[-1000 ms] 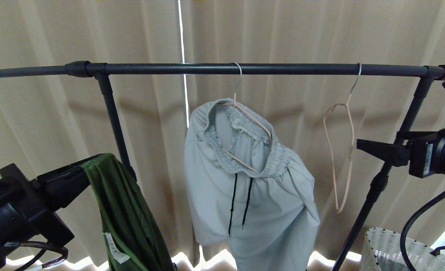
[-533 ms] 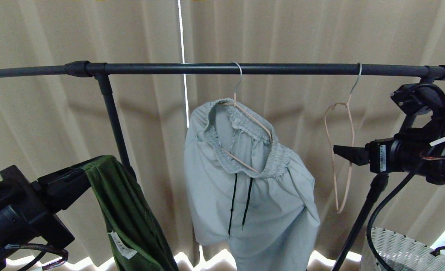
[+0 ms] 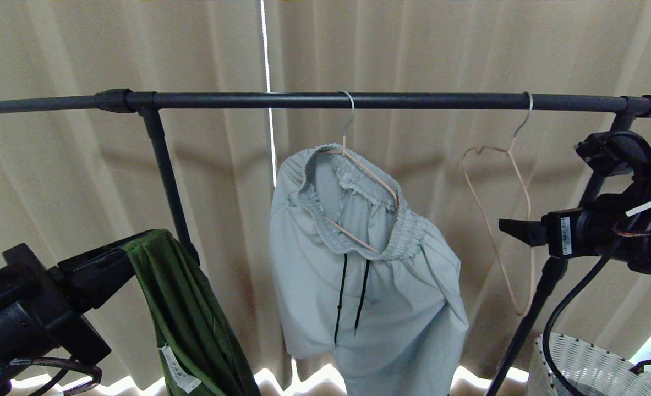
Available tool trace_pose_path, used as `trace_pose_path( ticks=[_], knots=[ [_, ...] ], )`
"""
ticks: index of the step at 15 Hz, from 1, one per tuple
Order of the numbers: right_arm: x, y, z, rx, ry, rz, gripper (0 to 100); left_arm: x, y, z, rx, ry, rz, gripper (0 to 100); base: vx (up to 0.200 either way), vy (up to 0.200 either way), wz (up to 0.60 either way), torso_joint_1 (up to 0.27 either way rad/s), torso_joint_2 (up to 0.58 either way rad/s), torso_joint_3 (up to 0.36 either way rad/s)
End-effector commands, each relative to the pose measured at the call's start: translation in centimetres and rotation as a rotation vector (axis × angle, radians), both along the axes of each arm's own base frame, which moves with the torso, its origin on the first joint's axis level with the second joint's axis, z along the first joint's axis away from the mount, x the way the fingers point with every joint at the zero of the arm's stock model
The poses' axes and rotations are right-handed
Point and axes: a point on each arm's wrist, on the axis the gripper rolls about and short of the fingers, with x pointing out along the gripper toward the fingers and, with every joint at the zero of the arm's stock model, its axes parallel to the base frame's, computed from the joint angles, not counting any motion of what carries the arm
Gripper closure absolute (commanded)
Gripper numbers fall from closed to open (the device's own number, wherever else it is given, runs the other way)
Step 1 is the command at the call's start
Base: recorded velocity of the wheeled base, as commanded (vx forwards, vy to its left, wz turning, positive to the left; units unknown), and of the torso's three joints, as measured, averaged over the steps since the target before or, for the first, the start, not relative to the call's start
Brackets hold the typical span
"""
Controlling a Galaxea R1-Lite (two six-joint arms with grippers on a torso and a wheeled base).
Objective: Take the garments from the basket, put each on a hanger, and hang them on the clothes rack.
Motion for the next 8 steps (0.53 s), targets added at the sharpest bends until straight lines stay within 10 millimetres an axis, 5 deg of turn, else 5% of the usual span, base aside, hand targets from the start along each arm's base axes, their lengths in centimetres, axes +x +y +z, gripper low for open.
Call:
trace_pose_path(
  ticks=[1, 8],
  knots=[
    [-0.25, -0.26, 0.34, 0.007, -0.015, -0.009, 0, 0.02, -0.02, -0.01, 0.000, 0.001, -0.001, 100, 0.000, 0.000, 0.00, 0.000, 0.00, 0.000],
    [0.56, 0.47, -0.36, 0.007, 0.015, 0.008, 0, -0.02, 0.00, -0.23, 0.012, 0.002, 0.000, 100, 0.000, 0.000, 0.00, 0.000, 0.00, 0.000]
  ],
)
